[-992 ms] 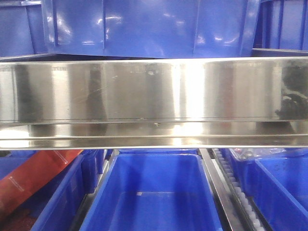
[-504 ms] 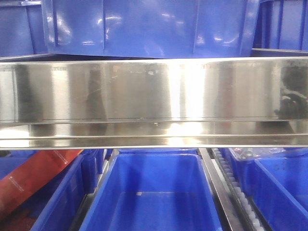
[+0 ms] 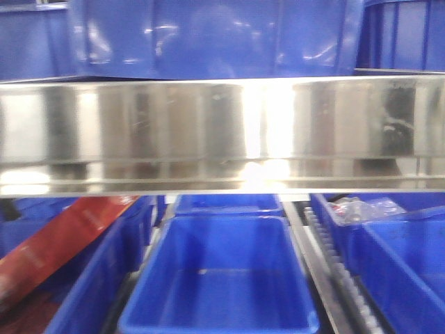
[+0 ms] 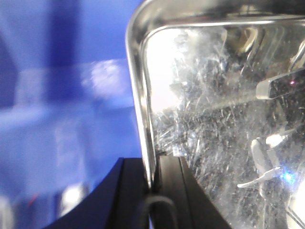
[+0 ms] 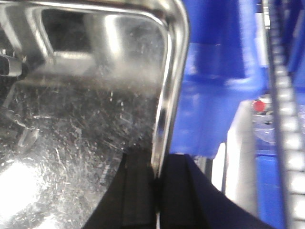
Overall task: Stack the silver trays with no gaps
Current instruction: 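Drive the base away from the shelf holding the tray in both grippers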
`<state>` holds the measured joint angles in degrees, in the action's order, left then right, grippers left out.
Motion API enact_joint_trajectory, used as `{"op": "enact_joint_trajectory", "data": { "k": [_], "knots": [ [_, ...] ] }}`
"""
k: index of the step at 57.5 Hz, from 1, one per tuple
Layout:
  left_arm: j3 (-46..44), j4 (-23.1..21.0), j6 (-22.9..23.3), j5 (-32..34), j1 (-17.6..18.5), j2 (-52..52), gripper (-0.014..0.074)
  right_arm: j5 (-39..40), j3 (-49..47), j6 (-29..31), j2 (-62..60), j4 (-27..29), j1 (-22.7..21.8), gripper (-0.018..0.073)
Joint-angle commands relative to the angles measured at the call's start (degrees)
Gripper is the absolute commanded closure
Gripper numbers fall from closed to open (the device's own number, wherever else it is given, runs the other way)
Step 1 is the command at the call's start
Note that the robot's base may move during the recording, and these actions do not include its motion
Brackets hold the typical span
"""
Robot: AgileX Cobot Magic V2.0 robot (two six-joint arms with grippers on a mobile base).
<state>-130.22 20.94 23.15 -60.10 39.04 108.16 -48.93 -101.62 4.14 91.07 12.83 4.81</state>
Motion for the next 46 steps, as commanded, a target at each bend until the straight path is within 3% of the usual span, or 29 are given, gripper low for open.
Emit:
{"op": "enact_joint_trajectory", "data": {
  "k": [1, 46],
  "knots": [
    [-0.83, 1.90, -0.24, 1.66, -0.05, -1.03, 0.0596, 1.50, -0.49, 1.64, -0.95, -1.10, 0.02, 0.0638],
    [-0.83, 1.90, -0.24, 1.66, -0.05, -1.03, 0.0596, 1.60, -0.49, 1.64, -0.95, -0.99, 0.02, 0.0638]
  ]
}}
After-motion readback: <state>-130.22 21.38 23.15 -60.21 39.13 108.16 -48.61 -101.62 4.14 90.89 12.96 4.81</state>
